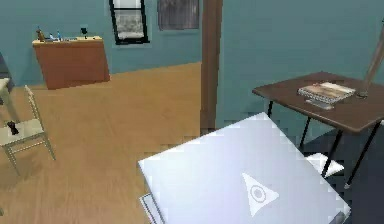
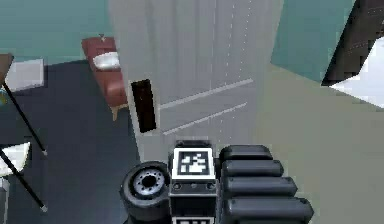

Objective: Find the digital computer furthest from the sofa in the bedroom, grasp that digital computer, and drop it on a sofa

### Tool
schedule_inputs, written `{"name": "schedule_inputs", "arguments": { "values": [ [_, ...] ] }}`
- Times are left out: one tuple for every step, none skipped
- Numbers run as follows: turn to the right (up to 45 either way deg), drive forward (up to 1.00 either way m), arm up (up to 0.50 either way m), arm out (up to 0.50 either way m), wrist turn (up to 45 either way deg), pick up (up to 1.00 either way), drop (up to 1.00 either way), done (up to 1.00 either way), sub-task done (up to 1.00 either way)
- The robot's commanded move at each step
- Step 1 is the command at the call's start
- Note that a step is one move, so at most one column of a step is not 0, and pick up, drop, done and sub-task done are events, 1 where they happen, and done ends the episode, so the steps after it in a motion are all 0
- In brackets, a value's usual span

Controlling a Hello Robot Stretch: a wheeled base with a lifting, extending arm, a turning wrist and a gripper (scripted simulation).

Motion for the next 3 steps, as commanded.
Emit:
{"name": "schedule_inputs", "arguments": {
  "values": [
    [30.0,0.00,0.00,0.00,0.0,0.00,0.00,0.00,0.00],
    [3.0,0.00,0.00,0.00,0.0,0.00,0.00,0.00,0.00],
    [0.0,0.50,0.00,0.00,0.0,0.00,0.00,0.00,0.00]
  ]
}}
